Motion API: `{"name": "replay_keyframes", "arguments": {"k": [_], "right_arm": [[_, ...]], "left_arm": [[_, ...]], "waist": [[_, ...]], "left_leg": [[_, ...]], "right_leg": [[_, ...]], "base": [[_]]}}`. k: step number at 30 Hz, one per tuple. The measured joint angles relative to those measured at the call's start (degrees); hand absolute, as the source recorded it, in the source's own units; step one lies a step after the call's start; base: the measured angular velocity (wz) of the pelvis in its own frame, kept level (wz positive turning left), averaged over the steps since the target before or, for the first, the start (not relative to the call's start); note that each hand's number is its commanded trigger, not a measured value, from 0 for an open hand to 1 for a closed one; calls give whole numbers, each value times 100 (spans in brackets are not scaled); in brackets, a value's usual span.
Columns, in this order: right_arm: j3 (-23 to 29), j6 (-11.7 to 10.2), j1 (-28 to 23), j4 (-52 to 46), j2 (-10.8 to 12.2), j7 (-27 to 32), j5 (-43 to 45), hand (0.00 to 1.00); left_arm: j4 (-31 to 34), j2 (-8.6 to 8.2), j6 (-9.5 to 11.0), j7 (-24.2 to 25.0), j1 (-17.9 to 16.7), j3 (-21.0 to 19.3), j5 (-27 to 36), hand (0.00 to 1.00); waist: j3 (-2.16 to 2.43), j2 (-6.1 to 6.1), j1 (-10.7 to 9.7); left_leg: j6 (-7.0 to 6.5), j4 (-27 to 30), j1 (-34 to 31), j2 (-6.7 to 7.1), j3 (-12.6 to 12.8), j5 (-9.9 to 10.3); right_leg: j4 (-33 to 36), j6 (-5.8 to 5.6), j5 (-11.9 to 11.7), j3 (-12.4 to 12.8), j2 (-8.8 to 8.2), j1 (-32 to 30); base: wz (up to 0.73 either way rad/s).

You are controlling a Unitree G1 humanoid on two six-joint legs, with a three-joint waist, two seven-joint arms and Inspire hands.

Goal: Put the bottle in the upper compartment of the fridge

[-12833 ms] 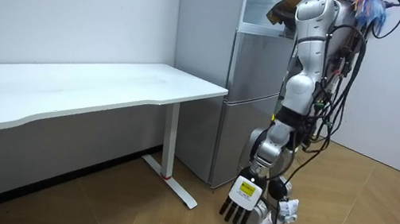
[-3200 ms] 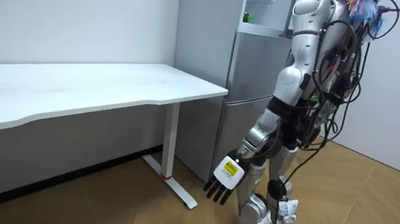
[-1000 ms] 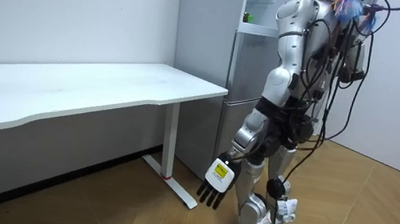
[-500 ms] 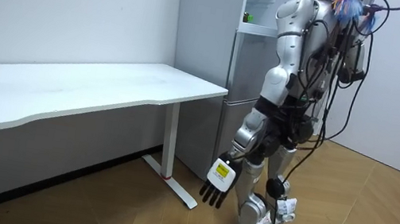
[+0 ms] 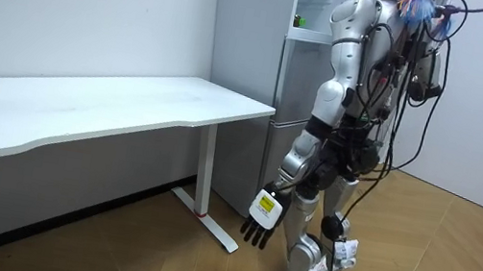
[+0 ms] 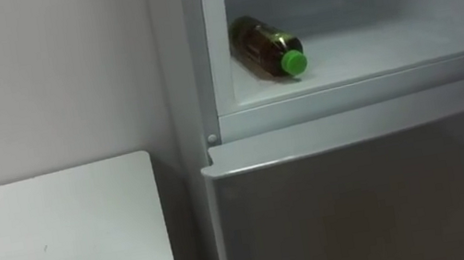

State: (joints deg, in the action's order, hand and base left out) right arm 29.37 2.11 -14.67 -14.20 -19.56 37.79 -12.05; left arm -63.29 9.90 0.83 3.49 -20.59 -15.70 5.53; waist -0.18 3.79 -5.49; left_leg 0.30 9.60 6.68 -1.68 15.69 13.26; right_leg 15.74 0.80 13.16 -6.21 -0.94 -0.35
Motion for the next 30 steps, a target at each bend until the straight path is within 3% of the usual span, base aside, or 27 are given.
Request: {"name": "replay_keyframes", "arguments": {"k": [4,15,30], "right_arm": [[-114,0,0,-21,0,-56,259,0],[-455,-15,0,-195,0,-281,350,0],[-567,-15,27,-339,0,-848,351,0]], "left_arm": [[-117,1,15,-7,11,0,-7,0],[-92,6,126,-51,117,5,-5,0],[-105,4,114,-192,118,1,-66,0]], "waist": [[-3,5,5],[-10,-6,269],[-14,-22,298]], "left_leg": [[-1,2,-24,4,1,0],[-2,7,-19,-1,-10,0],[-1,9,-14,-7,-18,0]], "right_leg": [[11,0,0,0,-8,-33],[-7,7,-9,3,-2,-19],[-60,9,-10,5,5,23]], "base": [[0],[0],[0]]}}
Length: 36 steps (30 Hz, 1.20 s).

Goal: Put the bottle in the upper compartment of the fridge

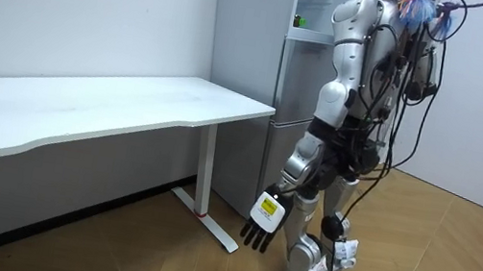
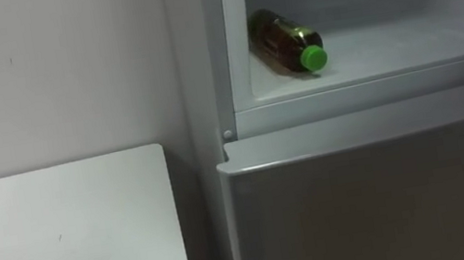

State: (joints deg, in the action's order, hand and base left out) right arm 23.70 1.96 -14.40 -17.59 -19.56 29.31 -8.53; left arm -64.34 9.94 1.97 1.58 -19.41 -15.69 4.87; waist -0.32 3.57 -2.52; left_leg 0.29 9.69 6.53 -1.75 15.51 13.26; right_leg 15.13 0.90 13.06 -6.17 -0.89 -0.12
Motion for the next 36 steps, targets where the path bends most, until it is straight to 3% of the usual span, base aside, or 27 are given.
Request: {"name": "replay_keyframes", "arguments": {"k": [9,26,31,36], "right_arm": [[-7,2,112,-2,0,-554,6,0],[-360,13,216,-551,1,-698,15,0],[-520,-50,332,-708,1,-839,229,0],[-764,-265,382,-761,4,-1021,383,0]], "left_arm": [[-1,-35,-6,2,0,10,-4,0],[-5,-21,16,151,80,48,-171,0],[7,14,16,149,87,237,-334,0],[14,20,14,148,86,293,-333,0]], "waist": [[2,-34,-3],[-7,16,148],[0,42,146],[36,43,265]], "left_leg": [[0,1,4,-9,1,0],[1,0,-17,-21,-5,0],[1,1,-25,-37,-15,0],[4,2,-14,-98,-20,-1]], "right_leg": [[-24,4,-24,-18,8,25],[-34,12,-29,-17,18,0],[-76,24,-39,-30,26,22],[-267,57,-152,-43,96,133]], "base": [[0],[0],[0],[-1]]}}
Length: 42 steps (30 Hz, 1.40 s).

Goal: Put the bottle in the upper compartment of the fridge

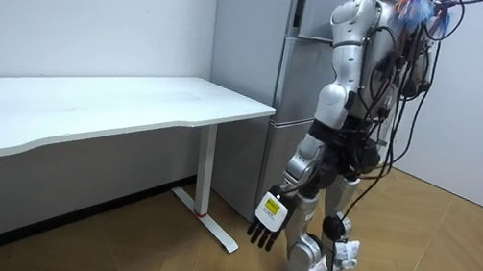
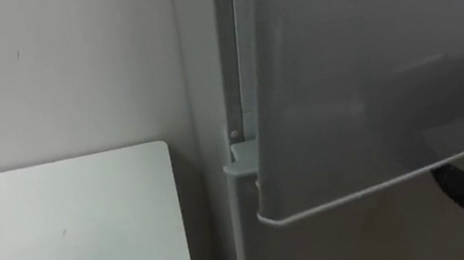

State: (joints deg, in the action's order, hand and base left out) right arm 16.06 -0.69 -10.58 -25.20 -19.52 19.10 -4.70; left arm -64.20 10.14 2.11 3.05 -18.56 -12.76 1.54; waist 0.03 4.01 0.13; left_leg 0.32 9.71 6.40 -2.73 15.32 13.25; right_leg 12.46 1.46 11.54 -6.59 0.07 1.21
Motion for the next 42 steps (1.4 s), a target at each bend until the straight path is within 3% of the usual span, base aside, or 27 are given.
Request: {"name": "replay_keyframes", "arguments": {"k": [12,19,24,31,34,37,42], "right_arm": [[-127,-302,39,0,125,-438,5,0],[-163,-306,58,0,134,-549,2,0],[-264,-307,182,28,379,-541,0,0],[-351,-373,289,212,384,-549,-48,0],[-360,-373,289,214,384,-558,-48,0],[-373,-373,289,214,384,-558,-48,0],[-365,-448,286,253,383,-563,-194,0]], "left_arm": [[2,1,-28,16,-2,195,-2,0],[3,1,-52,31,-2,243,1,0],[21,17,-61,118,0,338,-1,0],[138,32,-86,141,-9,375,-17,0],[145,31,-87,149,-14,375,-108,0],[139,29,-99,148,-31,376,-111,0],[113,29,-99,142,-36,376,-107,0]], "waist": [[2,-92,32],[2,-108,51],[-18,-150,53],[-24,-181,42],[-10,-211,47],[35,-239,58],[36,-250,38]], "left_leg": [[5,72,-81,-19,-59,2],[10,76,-86,-22,-62,0],[10,114,-72,-36,-53,0],[46,152,-87,-56,-119,18],[49,130,-85,-57,-144,21],[49,114,-75,-55,-147,20],[50,123,-71,-52,-183,19]], "right_leg": [[-67,13,-23,-91,-7,1],[-62,16,-38,-108,-5,8],[-80,25,-58,-122,1,56],[-83,37,-66,-150,-11,85],[-79,41,-77,-161,-2,85],[-78,42,-82,-162,2,89],[-84,42,-84,-196,-12,131]], "base": [[4],[0],[1],[1],[1],[0],[3]]}}
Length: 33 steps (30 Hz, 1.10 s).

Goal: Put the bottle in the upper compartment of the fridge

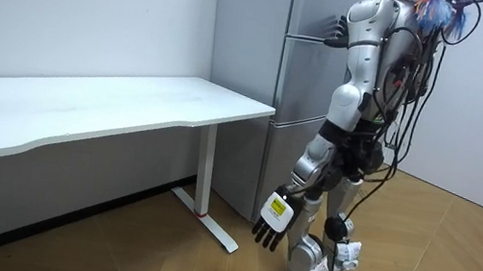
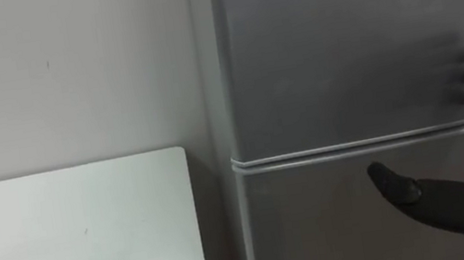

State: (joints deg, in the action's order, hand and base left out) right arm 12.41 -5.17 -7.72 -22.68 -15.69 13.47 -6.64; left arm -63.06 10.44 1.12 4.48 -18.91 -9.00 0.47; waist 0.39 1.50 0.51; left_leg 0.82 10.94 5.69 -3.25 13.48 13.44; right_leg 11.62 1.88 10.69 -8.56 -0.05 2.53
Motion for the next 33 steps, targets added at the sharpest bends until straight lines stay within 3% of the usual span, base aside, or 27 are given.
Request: {"name": "replay_keyframes", "arguments": {"k": [8,13,21,26,33], "right_arm": [[153,-237,-18,323,0,-152,-681,0],[355,-307,-20,583,-6,-73,-773,0],[926,-229,-17,893,-18,601,-403,0],[1316,-225,-27,908,-36,1049,-396,0],[1608,-225,-168,1031,-40,1643,-431,0]], "left_arm": [[-121,4,1,-5,-71,-102,0,0],[-119,-3,1,-54,-132,-213,-1,0],[-101,-76,-115,-39,-215,-386,1,0],[-67,-73,-117,-38,-220,-456,-1,0],[138,-74,-101,-48,-177,-471,7,0]], "waist": [[-32,43,-89],[-25,106,-96],[7,68,-211],[-16,55,-279],[-20,182,-395]], "left_leg": [[0,76,46,4,-138,1],[2,62,36,6,-151,2],[0,75,-8,12,-167,2],[1,75,-8,15,-148,1],[4,73,11,13,-116,0]], "right_leg": [[-93,-4,5,-106,-20,170],[-88,-7,-1,-151,-24,160],[-91,-13,-5,-238,-41,146],[-97,-16,12,-226,-43,131],[-100,-14,31,-174,-38,124]], "base": [[10],[2],[3],[0],[-2]]}}
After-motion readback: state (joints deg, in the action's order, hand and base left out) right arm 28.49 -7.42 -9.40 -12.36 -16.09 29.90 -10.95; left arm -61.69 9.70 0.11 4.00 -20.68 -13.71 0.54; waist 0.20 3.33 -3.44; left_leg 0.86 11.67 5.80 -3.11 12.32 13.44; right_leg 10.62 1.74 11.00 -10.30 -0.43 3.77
